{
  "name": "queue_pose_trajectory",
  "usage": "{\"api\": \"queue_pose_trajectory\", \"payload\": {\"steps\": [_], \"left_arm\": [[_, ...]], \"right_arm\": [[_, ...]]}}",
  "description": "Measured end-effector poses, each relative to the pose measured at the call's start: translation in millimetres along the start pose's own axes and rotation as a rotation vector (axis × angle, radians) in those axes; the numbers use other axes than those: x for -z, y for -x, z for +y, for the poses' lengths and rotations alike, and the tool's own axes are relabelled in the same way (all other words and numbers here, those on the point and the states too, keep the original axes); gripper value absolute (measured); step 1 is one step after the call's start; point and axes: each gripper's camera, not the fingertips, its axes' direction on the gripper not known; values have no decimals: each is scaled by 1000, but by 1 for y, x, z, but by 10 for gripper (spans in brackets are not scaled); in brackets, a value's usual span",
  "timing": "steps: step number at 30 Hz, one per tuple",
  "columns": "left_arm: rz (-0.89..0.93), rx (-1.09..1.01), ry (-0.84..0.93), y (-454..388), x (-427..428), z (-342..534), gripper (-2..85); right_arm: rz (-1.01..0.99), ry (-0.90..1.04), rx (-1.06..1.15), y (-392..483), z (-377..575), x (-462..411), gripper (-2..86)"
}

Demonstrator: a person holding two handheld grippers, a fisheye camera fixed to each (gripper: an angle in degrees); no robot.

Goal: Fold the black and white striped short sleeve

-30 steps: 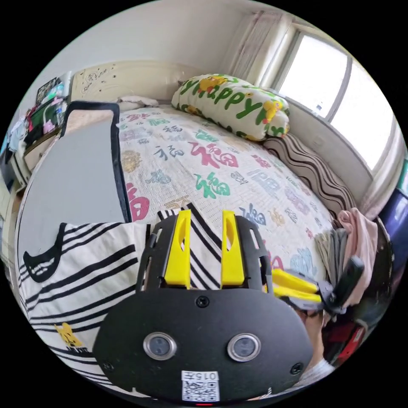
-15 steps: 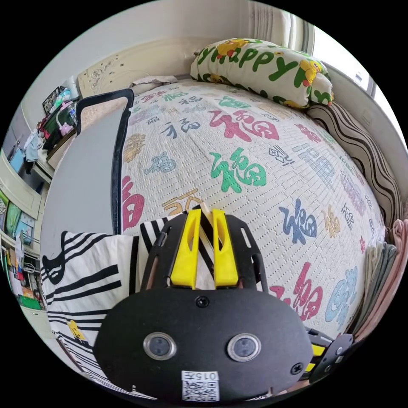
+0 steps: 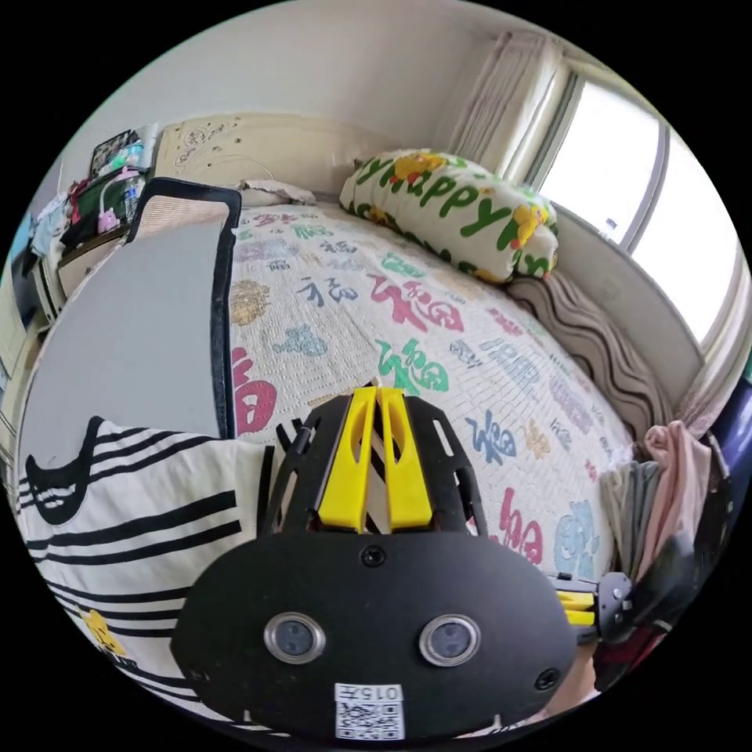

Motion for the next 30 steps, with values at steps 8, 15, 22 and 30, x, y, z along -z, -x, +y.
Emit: {"api": "queue_pose_trajectory", "payload": {"steps": [8,15,22,30], "left_arm": [[240,138,-137,102,125,23,-4],[219,172,-9,199,203,102,7],[161,167,41,242,241,125,66],[116,70,243,219,184,72,100]], "right_arm": [[-45,-127,186,46,18,20,2],[-238,78,488,114,30,2,6],[-332,-6,443,104,39,11,61],[-115,148,591,153,54,-45,86]]}}
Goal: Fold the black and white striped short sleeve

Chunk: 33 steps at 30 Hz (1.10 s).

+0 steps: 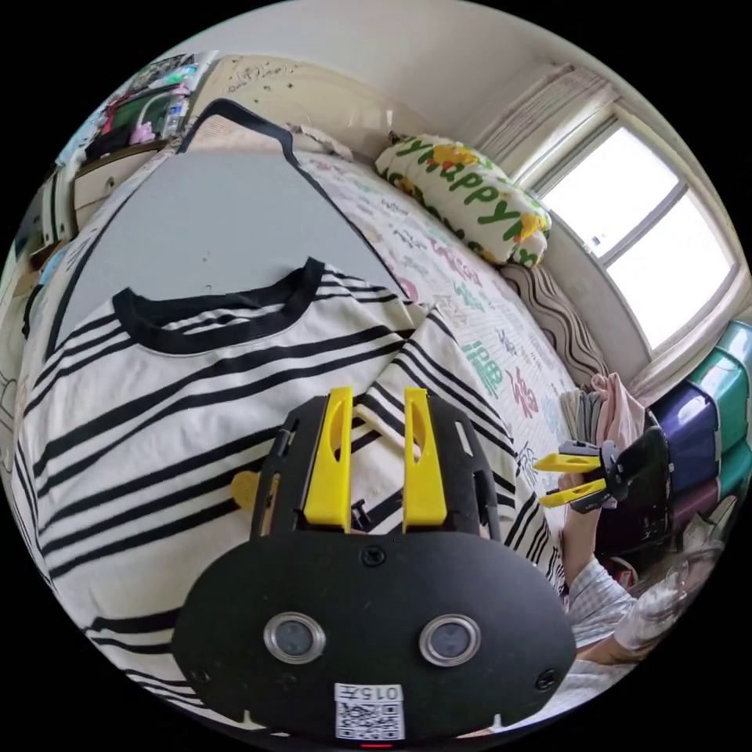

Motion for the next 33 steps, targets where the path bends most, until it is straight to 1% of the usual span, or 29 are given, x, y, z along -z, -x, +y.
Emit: {"api": "queue_pose_trajectory", "payload": {"steps": [3,4,6,8,10,11,12,14,15,18,20,22,25,27,30,32,33], "left_arm": [[-46,-52,36,-14,1,-6,96],[-72,-63,60,-17,2,-7,84],[-75,-84,79,-20,5,-5,34],[-49,-78,35,-20,19,0,10],[-50,-65,-31,-19,35,8,6],[-55,-57,-29,-16,39,12,5],[-61,-54,-15,-14,40,14,7],[-75,-46,68,-6,39,17,21],[-78,-44,67,-5,41,17,27],[-67,-52,-55,-10,65,8,56],[-52,-75,-116,-27,67,-12,73],[-32,-71,-109,-37,51,-34,88],[37,-10,-58,-40,12,-67,131],[84,19,-33,-39,-8,-80,140],[91,35,-40,-41,-24,-91,112],[123,35,-25,-41,-33,-97,52],[120,45,-25,-40,-34,-97,36]], "right_arm": [[-11,62,7,1,-2,-20,69],[-28,93,0,-3,-3,-29,65],[-51,114,-14,-10,-4,-34,64],[-63,100,-26,-16,-2,-32,63],[-66,99,-31,-20,-1,-32,63],[-73,95,-32,-23,-1,-30,62],[-79,92,-33,-25,0,-29,62],[-130,57,-61,-39,3,-20,63],[-142,39,-81,-46,5,-16,63],[-128,-97,-250,-86,21,7,67],[-43,-147,-343,-109,31,16,75],[-11,-126,-376,-120,30,14,81],[-27,-69,-384,-132,25,3,86],[-48,-32,-391,-139,23,-4,86],[-91,7,-401,-150,22,-11,80],[-169,43,-377,-157,21,-18,47],[-169,43,-386,-159,22,-18,39]]}}
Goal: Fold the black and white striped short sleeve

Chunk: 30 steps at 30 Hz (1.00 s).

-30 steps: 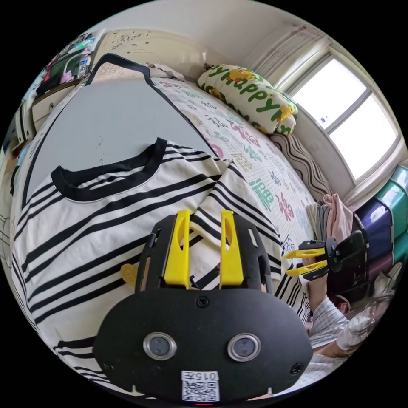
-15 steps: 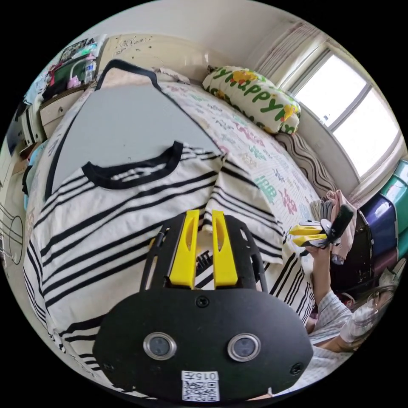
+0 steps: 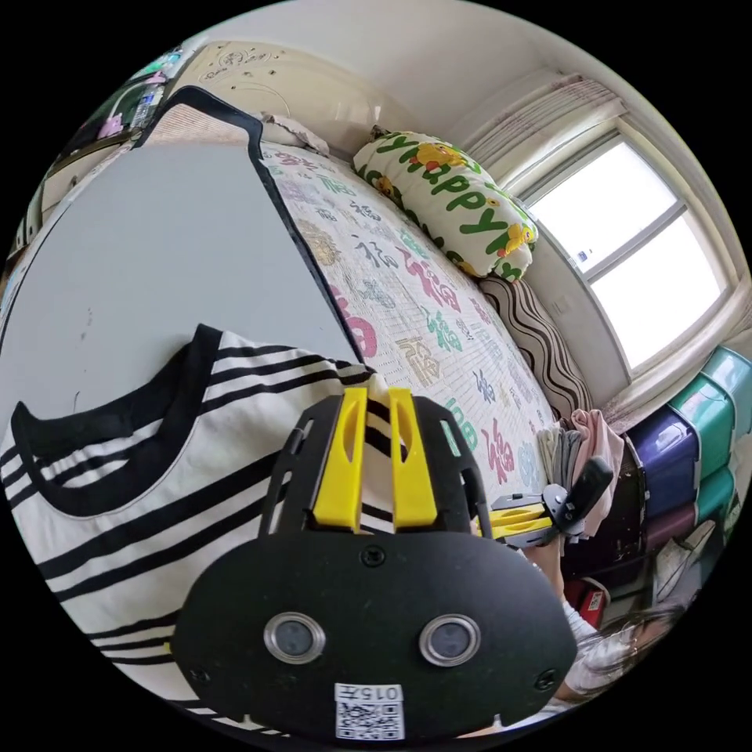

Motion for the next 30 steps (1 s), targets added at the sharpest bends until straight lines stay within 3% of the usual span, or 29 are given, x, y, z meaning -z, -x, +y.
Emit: {"api": "queue_pose_trajectory", "payload": {"steps": [4,10,16,19,23,28,30], "left_arm": [[-39,6,-65,-1,4,-1,10],[-90,29,8,-6,-13,-4,41],[-238,-107,-225,-36,77,50,78],[-229,-147,-232,-36,110,88,77],[-109,-99,-149,-8,109,109,78],[-138,-122,57,-10,70,100,98],[-176,-153,53,-22,68,99,98]], "right_arm": [[25,-112,-73,-12,14,22,8],[-35,-124,-140,-30,28,32,5],[-51,-316,-87,-19,54,72,43],[-58,-340,12,8,57,77,47],[-1,-262,180,67,53,44,68],[85,-108,291,108,50,-8,79],[139,-37,304,111,50,-29,80]]}}
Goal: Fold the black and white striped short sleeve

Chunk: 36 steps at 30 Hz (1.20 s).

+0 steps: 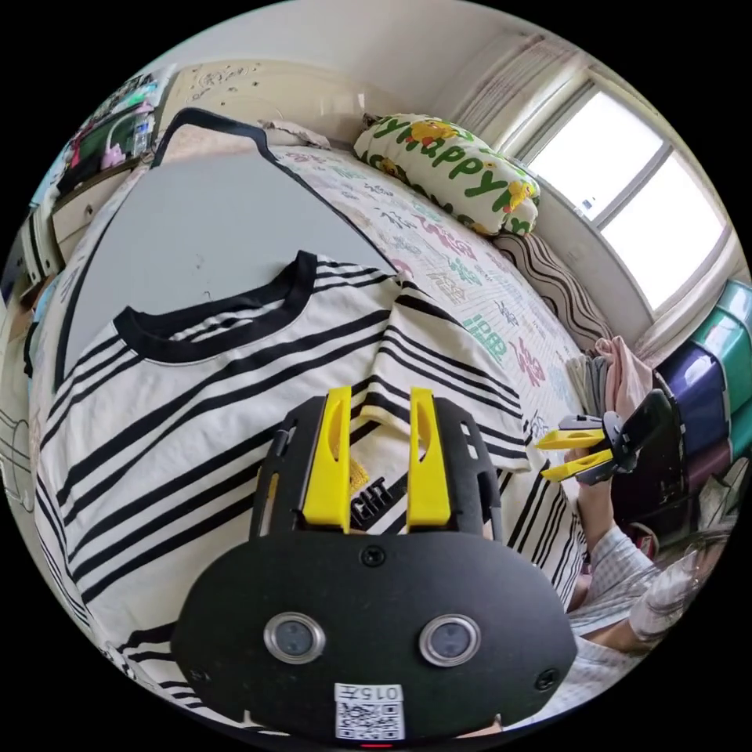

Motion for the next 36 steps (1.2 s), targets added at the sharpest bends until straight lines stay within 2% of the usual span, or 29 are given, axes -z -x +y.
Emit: {"api": "queue_pose_trajectory", "payload": {"steps": [2,8,12,24,26,29,32,36], "left_arm": [[-29,-36,40,-12,-6,-5,75],[-36,-68,-14,-26,15,-4,2],[-5,-69,-39,-28,37,-7,-3],[-20,-81,79,-21,30,-25,24],[0,-75,103,-16,32,-29,66],[61,-69,89,-8,36,-33,78],[83,-80,98,-5,42,-37,36],[133,-57,76,1,57,-43,6]], "right_arm": [[21,85,-1,3,-1,-21,80],[58,59,16,13,10,-27,29],[19,35,39,16,17,-27,13],[-24,115,63,15,32,-50,39],[-39,57,16,1,38,-40,49],[-65,-85,-71,-21,52,-21,51],[-59,-183,-155,-42,68,-11,52],[-113,-174,-139,-49,75,-18,54]]}}
